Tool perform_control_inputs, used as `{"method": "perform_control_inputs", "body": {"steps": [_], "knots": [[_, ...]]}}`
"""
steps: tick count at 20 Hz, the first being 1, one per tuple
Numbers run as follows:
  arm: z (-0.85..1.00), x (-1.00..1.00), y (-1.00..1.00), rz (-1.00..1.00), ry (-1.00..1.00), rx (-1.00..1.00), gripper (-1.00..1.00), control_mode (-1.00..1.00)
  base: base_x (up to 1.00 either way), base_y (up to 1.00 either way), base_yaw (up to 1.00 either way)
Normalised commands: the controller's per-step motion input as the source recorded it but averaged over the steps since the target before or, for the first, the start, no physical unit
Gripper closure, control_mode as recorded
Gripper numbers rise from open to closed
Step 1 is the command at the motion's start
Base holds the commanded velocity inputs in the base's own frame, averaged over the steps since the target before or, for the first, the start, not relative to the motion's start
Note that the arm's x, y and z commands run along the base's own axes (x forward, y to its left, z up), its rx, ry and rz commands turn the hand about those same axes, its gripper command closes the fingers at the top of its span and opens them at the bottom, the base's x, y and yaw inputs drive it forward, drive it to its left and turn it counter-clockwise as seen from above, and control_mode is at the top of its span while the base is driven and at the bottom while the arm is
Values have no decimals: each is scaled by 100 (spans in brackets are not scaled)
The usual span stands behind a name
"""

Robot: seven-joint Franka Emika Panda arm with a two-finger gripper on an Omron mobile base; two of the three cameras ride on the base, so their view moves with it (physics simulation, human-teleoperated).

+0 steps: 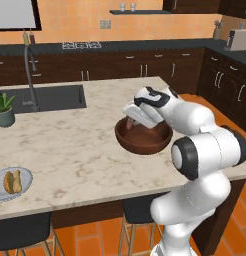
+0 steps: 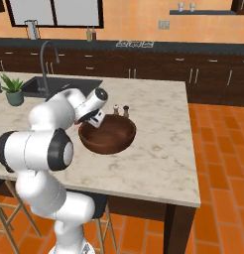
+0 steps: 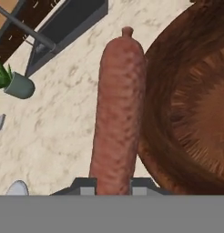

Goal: Place one bun and one sausage from the bowl on each plate.

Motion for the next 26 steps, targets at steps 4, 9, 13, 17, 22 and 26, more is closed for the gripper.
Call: {"method": "perform_control_inputs", "body": {"steps": [4,9,13,17,22,26], "knots": [[4,-4,1,0,6,0,100,100,0,0,0],[0,0,0,0,0,0,100,100,-37,35,3],[0,0,0,0,0,0,100,100,-59,78,4],[0,0,0,0,0,0,100,100,-14,100,3],[0,0,0,0,0,0,100,100,-3,100,3],[0,0,0,0,0,0,100,100,-1,95,2]]}}
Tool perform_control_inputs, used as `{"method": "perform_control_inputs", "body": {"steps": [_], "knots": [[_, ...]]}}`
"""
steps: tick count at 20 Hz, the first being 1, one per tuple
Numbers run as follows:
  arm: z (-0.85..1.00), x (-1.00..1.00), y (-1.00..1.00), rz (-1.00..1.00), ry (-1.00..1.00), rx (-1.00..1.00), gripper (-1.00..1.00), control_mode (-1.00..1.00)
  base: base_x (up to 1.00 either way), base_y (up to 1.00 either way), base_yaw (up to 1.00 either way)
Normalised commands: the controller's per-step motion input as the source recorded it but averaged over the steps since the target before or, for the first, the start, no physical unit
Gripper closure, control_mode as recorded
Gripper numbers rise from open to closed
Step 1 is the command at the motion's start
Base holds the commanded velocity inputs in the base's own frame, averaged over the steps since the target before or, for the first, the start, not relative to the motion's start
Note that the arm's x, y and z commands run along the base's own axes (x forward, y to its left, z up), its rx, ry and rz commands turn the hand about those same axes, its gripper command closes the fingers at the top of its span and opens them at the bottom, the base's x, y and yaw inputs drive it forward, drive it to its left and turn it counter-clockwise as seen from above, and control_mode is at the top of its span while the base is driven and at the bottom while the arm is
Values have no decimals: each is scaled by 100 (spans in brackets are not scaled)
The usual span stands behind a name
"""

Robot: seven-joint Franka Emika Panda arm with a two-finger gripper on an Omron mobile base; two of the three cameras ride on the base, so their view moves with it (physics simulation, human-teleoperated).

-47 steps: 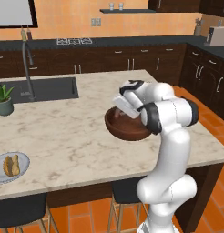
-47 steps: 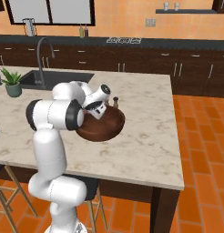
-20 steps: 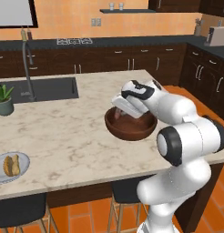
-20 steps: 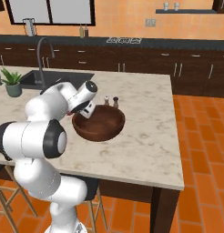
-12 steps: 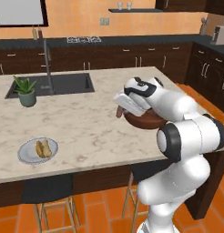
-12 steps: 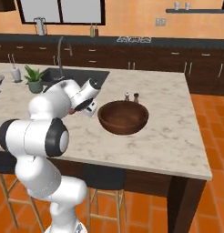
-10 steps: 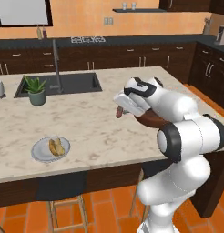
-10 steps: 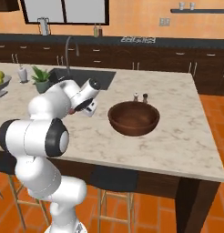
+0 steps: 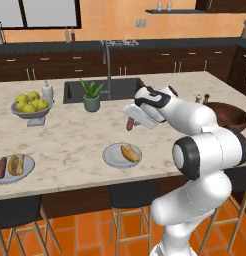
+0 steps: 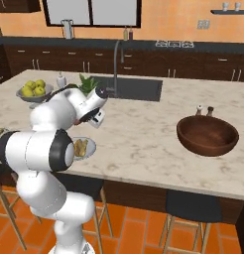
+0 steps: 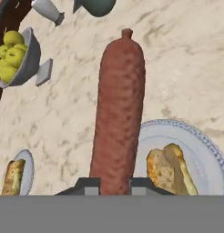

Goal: Place one bun and one sausage from the bowl on each plate.

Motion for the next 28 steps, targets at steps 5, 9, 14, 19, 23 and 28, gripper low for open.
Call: {"method": "perform_control_inputs", "body": {"steps": [5,9,14,19,23,28], "knots": [[-60,3,5,0,23,0,100,-100,0,15,0],[-100,36,0,0,26,1,100,-100,0,0,0],[-100,2,0,0,24,-1,100,-100,0,0,0],[-53,-30,0,0,2,0,100,-100,0,0,0],[1,-53,-6,0,0,0,-100,-100,0,0,0],[63,-48,0,0,-19,0,-100,-100,0,0,0]]}}
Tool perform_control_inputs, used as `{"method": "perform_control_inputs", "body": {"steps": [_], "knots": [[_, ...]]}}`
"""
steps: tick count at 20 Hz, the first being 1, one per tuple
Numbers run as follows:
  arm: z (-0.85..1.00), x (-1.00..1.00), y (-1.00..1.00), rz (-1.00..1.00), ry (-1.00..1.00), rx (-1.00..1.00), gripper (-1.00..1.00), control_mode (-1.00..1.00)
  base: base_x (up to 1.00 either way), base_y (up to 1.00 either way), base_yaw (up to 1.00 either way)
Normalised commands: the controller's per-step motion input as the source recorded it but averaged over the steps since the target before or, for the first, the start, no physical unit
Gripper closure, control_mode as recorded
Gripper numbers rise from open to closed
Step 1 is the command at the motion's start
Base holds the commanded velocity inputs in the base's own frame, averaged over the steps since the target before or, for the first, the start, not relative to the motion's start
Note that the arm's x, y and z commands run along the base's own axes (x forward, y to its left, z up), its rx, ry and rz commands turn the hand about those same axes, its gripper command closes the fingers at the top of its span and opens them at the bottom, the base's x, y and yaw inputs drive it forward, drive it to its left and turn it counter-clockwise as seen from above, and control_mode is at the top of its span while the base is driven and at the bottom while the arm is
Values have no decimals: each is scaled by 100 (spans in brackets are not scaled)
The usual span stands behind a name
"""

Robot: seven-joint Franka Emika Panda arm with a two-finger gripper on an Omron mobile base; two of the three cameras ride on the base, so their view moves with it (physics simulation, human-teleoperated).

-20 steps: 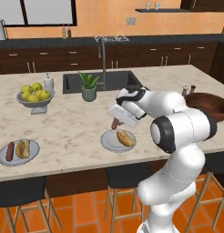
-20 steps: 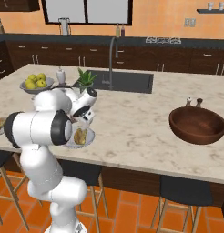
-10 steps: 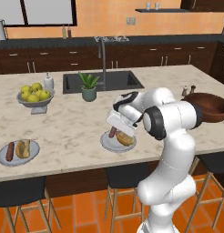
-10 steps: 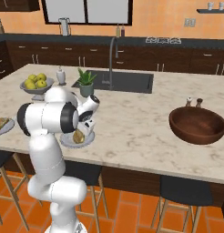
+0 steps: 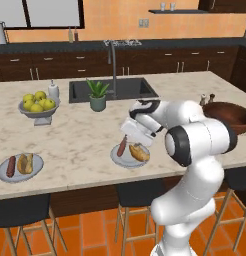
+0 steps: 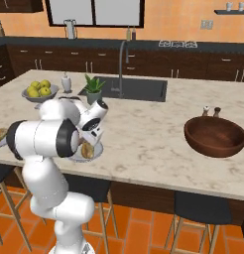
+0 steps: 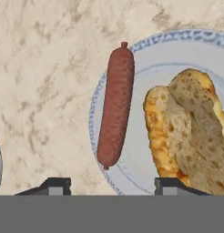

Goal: Place one bun and one sausage from the bowl on each plate.

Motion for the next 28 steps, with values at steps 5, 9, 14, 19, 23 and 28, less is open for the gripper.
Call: {"method": "perform_control_inputs", "body": {"steps": [5,9,14,19,23,28], "knots": [[100,-77,0,0,-22,-6,-100,-100,0,0,0],[100,-94,-4,0,-18,-14,-100,-100,0,0,0],[100,-67,-15,0,-9,-3,-100,-100,0,0,0],[74,-18,-15,0,1,0,-100,-100,0,0,0],[29,-4,-25,0,2,2,-100,-100,0,0,0],[33,-80,-36,0,-18,4,-100,-100,0,0,0]]}}
